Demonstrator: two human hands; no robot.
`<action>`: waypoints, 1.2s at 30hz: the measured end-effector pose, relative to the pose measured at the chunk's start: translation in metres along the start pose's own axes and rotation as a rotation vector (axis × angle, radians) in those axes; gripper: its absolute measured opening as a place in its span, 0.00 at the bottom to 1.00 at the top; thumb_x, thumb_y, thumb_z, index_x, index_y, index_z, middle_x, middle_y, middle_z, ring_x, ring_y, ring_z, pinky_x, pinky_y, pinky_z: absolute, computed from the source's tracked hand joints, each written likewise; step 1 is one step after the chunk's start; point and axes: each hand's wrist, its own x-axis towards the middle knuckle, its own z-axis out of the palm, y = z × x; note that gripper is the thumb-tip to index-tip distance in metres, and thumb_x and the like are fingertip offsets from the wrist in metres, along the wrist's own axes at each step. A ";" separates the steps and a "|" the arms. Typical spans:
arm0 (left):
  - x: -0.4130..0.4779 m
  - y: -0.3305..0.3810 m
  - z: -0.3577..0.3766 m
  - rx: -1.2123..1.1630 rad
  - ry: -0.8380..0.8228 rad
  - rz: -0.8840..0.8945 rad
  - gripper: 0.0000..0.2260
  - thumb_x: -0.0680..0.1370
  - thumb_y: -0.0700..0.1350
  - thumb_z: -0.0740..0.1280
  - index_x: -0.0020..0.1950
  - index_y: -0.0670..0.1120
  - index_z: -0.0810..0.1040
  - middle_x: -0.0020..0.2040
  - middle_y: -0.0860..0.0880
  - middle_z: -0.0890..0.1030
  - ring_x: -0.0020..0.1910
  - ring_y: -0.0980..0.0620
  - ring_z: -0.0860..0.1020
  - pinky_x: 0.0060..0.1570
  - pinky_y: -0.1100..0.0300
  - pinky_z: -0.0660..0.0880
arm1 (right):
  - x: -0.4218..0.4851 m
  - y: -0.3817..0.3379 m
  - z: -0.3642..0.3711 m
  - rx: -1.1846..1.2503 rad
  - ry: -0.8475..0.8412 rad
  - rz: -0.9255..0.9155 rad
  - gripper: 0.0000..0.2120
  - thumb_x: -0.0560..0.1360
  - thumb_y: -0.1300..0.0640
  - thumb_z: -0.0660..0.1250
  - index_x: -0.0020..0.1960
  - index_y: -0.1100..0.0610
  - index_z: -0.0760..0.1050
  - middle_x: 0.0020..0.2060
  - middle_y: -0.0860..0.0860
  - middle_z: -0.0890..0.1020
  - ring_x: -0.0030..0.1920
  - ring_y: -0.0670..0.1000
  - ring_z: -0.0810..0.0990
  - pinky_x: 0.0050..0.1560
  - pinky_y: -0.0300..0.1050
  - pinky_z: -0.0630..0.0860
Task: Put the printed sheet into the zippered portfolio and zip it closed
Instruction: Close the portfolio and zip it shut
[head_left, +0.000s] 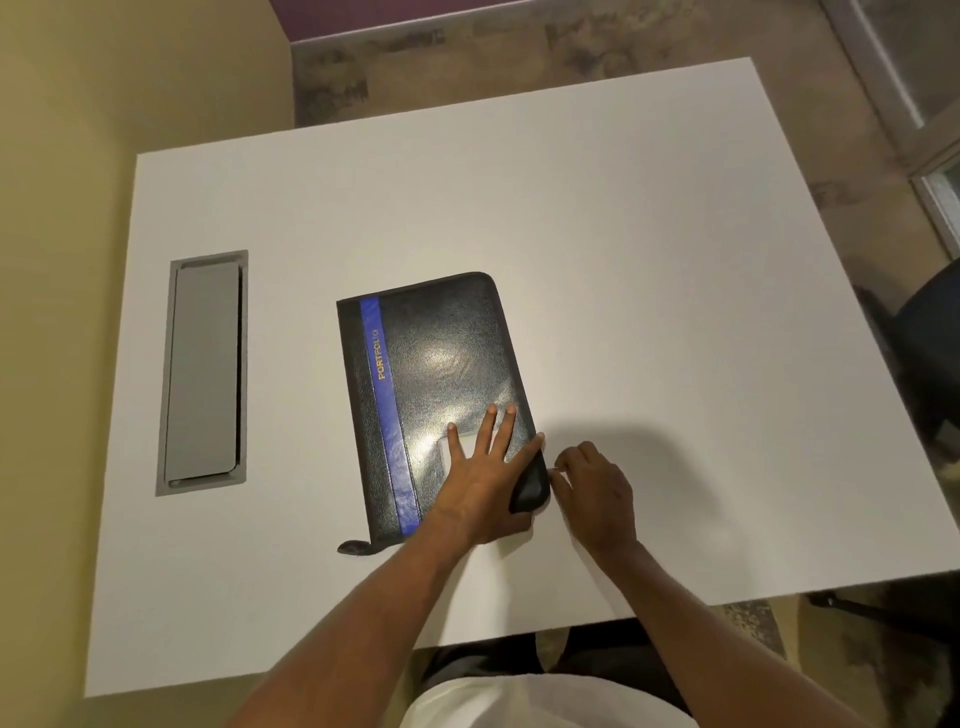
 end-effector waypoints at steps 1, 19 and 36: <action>0.000 0.000 0.000 0.006 0.005 -0.002 0.52 0.65 0.67 0.73 0.84 0.59 0.51 0.86 0.41 0.45 0.85 0.37 0.42 0.72 0.20 0.47 | 0.008 0.001 -0.002 -0.026 -0.005 -0.022 0.05 0.79 0.53 0.70 0.47 0.54 0.78 0.45 0.51 0.81 0.41 0.56 0.81 0.44 0.50 0.75; 0.017 0.020 -0.020 -0.036 0.002 -0.102 0.37 0.70 0.62 0.72 0.76 0.57 0.62 0.86 0.39 0.46 0.82 0.25 0.44 0.66 0.15 0.50 | 0.059 0.013 -0.022 -0.034 -0.183 -0.219 0.06 0.81 0.52 0.68 0.48 0.54 0.77 0.46 0.48 0.79 0.40 0.52 0.79 0.42 0.49 0.76; 0.026 0.015 -0.028 -0.038 0.005 -0.137 0.39 0.67 0.65 0.73 0.74 0.58 0.64 0.85 0.40 0.53 0.81 0.25 0.54 0.66 0.19 0.60 | 0.055 0.028 -0.020 0.119 -0.176 -0.381 0.07 0.82 0.58 0.62 0.46 0.55 0.73 0.40 0.50 0.76 0.39 0.53 0.74 0.40 0.55 0.76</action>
